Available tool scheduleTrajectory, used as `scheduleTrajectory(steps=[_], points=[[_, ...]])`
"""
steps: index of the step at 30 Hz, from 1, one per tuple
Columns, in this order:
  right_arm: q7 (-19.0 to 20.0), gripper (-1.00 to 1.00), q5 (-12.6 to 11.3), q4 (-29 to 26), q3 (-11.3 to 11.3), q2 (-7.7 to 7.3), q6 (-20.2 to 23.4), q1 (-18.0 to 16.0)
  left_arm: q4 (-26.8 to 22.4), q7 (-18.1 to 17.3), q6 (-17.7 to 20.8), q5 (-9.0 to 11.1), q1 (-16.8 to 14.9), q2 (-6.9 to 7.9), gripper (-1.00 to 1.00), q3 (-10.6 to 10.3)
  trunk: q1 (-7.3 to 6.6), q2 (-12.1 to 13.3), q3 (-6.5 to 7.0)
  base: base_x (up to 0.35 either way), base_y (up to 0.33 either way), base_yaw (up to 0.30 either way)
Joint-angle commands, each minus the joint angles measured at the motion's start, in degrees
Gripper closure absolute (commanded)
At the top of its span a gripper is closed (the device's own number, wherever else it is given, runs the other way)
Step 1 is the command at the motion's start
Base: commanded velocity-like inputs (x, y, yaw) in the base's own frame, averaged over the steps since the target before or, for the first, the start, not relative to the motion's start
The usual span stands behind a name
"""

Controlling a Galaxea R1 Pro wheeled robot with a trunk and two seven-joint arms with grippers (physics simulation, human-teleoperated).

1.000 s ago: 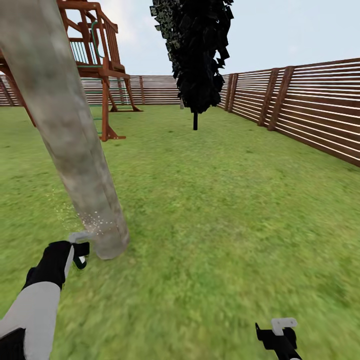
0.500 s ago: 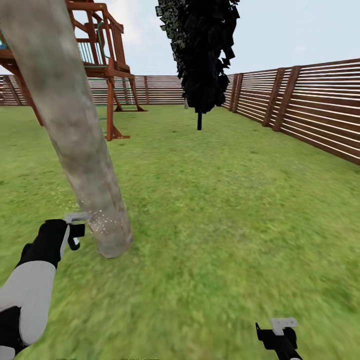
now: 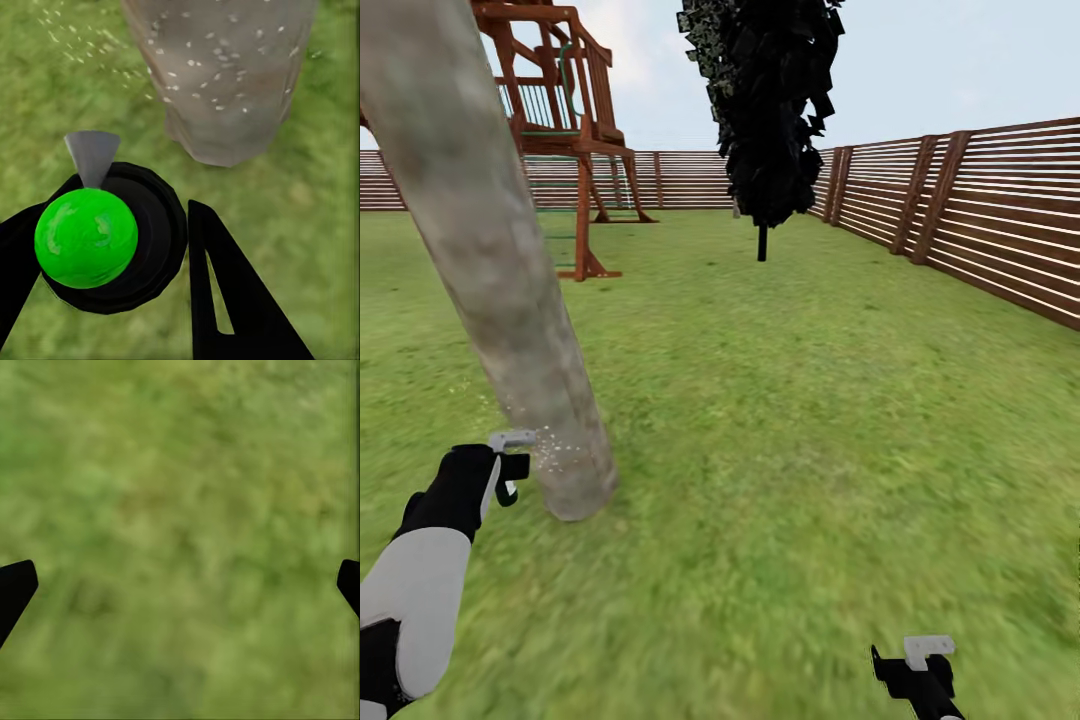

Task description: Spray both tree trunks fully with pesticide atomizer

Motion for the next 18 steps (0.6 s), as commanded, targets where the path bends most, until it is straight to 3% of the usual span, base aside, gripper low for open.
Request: scheduleTrajectory(steps=[1,4,13,16,18], points=[[0.00,-1.00,0.00,-0.02,0.00,0.00,0.00,0.00,-0.04,0.03,0.02,-0.04,0.00,0.00,1.00,-0.04,0.00,0.00,0.00,0.164,-0.251,0.000],[0.00,-1.00,0.00,-0.02,0.00,0.00,0.00,0.00,0.19,0.13,0.04,-0.11,0.00,0.00,1.00,0.00,0.00,0.00,0.00,0.161,-0.251,0.074],[0.00,-1.00,0.00,-0.04,0.00,0.00,0.00,0.00,0.42,0.31,-0.04,-0.25,0.00,0.08,1.00,0.15,0.00,0.00,0.00,0.154,-0.251,0.263],[0.00,-1.00,0.00,-0.07,0.00,0.00,0.00,0.00,0.54,0.36,-0.04,-0.36,0.00,0.14,1.00,0.24,0.00,0.00,0.00,0.044,-0.266,0.075],[-0.04,-1.00,0.00,-0.03,0.00,-0.05,0.00,0.00,0.58,0.32,0.06,-0.40,0.07,0.97,1.00,0.59,0.00,0.00,0.00,0.091,-0.267,0.009]])
